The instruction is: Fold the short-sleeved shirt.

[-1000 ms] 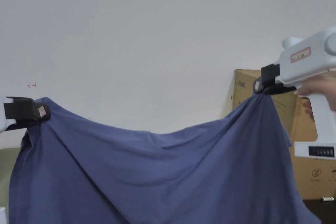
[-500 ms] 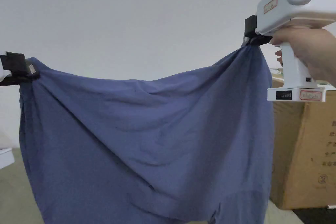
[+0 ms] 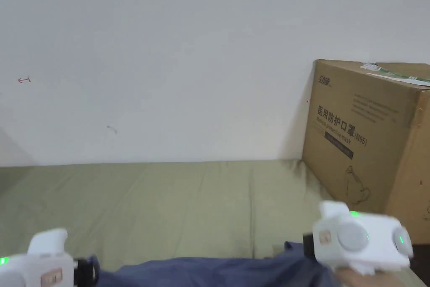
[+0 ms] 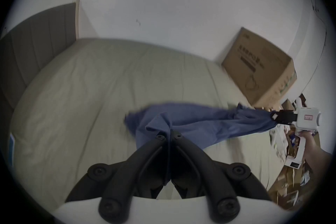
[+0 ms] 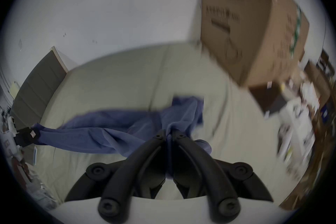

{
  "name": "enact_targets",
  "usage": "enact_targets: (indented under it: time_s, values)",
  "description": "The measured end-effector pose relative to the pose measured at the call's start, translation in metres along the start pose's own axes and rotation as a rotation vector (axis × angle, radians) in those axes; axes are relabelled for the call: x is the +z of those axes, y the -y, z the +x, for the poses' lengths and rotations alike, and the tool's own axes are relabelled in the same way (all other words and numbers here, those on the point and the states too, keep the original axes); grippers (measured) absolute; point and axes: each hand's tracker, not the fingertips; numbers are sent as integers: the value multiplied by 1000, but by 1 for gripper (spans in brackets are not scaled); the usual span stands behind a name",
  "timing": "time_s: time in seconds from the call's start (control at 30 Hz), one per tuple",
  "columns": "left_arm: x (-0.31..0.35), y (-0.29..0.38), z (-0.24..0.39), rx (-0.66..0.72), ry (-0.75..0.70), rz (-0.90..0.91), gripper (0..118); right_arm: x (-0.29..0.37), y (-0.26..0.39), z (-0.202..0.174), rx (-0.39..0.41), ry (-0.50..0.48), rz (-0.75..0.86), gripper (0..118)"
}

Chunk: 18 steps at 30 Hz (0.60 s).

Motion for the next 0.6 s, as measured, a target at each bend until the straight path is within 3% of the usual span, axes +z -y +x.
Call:
enact_targets:
  time_s: [0.1, 0.27, 0.4, 0.6]
  values:
    - [25, 56, -17, 26, 52, -42, 1, 20, 79, 26, -67, -16, -104, 4]
    - [97, 131, -29, -30, 39, -68, 1, 108, 181, 55, 24, -52, 3, 4]
    - [157, 162, -31, -4, 35, -50, 1, 176, 234, 73, -99, -88, 58, 4]
    - [209, 178, -27, 76, 47, 18, 1, 228, 265, 74, -131, -100, 73, 4]
